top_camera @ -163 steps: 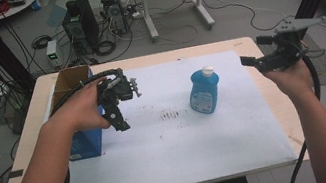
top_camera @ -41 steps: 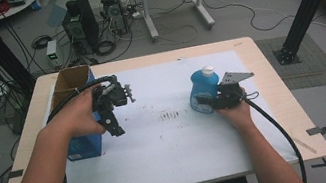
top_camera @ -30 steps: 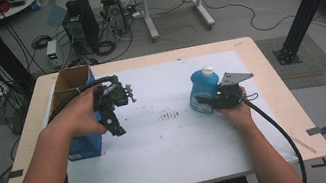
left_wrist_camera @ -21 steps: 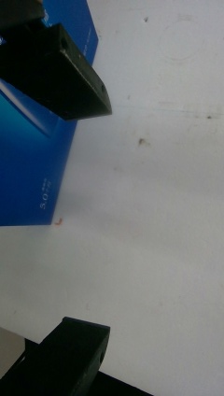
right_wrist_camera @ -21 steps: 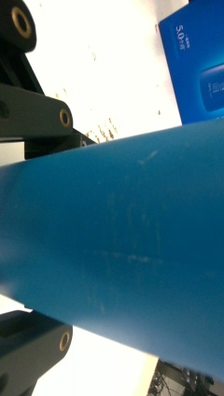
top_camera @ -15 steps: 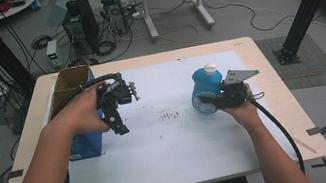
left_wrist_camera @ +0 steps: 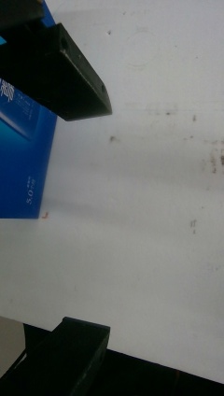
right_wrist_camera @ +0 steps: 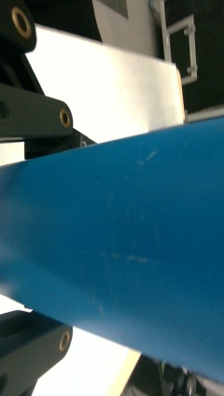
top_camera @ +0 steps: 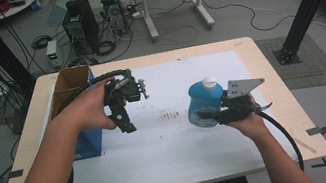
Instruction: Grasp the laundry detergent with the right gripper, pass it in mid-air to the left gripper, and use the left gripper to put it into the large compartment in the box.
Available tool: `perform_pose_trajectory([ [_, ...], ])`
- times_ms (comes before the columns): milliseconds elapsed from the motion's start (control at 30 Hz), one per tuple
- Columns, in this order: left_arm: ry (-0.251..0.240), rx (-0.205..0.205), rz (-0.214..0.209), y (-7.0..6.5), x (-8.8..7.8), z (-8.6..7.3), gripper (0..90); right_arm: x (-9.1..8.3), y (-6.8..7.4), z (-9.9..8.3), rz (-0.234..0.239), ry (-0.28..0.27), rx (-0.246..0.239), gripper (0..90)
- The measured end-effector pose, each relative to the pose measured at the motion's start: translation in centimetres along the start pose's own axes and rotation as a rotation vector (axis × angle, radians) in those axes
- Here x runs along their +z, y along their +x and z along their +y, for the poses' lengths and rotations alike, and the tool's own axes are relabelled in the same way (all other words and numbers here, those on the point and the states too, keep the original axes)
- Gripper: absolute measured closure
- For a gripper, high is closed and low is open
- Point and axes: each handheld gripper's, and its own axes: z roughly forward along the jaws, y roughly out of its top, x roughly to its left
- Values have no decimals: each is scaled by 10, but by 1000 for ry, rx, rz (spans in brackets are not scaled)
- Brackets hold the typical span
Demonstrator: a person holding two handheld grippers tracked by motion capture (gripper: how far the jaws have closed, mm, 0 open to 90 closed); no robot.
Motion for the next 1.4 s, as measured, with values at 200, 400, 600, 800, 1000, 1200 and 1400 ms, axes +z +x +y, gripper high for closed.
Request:
perform_pose_trajectory([
  [200,3,16,2,-5,-3,5,1,14,16,3,33,18,-25,464],
  [400,5,33,1,-10,-4,11,1,39,24,8,86,23,-36,463],
  [600,14,48,-3,-13,-4,15,0,61,25,7,116,31,-35,463],
  [800,25,59,-6,-15,-4,18,1,87,29,1,163,34,-28,465],
  [1000,26,61,-20,-16,-1,20,1,104,33,6,205,21,-40,464],
  [1200,31,65,-34,-20,1,20,1,122,37,11,244,21,-47,464],
  [1400,38,76,-33,-25,2,20,1,136,43,16,268,18,-61,463],
])
